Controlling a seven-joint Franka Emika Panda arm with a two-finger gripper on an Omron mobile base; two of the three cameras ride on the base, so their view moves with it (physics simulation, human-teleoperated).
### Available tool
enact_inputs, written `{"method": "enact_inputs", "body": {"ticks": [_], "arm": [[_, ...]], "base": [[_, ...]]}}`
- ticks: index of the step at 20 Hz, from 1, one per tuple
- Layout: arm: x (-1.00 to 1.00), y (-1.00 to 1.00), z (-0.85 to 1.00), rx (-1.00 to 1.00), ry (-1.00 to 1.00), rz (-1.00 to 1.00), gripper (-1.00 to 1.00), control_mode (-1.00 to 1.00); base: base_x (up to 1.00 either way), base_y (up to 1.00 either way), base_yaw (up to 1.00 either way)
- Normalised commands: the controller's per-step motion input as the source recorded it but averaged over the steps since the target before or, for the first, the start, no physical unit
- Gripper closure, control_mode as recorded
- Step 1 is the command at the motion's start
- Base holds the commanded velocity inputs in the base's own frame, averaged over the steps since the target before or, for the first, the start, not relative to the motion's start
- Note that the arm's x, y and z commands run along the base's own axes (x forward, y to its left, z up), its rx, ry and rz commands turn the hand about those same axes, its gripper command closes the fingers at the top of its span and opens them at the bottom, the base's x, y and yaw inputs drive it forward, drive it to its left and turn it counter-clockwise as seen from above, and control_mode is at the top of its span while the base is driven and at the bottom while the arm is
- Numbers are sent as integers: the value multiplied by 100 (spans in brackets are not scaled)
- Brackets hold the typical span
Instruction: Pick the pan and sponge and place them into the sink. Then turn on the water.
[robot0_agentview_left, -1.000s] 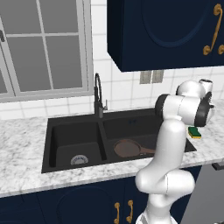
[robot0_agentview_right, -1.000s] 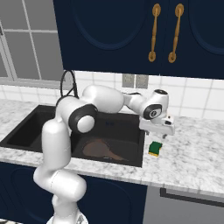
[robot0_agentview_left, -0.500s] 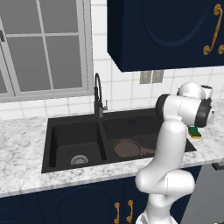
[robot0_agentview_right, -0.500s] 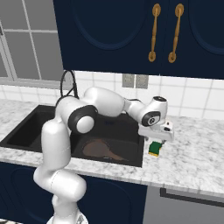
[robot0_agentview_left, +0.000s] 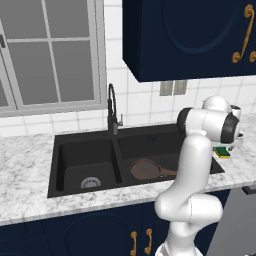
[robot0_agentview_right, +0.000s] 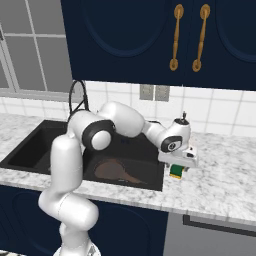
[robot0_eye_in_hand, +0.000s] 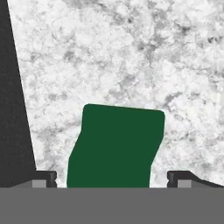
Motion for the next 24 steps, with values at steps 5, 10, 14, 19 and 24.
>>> {"method": "enact_inputs", "body": {"ticks": [5, 10, 14, 19, 24], "arm": [[0, -1, -38, 0, 0, 0, -100, -100], [0, -1, -25, 0, 0, 0, -100, -100], [0, 0, -1, 0, 0, 0, 100, -100], [0, 0, 0, 0, 0, 0, 100, -100], [-9, 12, 17, 1, -3, 3, 100, -100]], "base": [[0, 0, 0], [0, 0, 0], [0, 0, 0], [0, 0, 0], [0, 0, 0]]}}
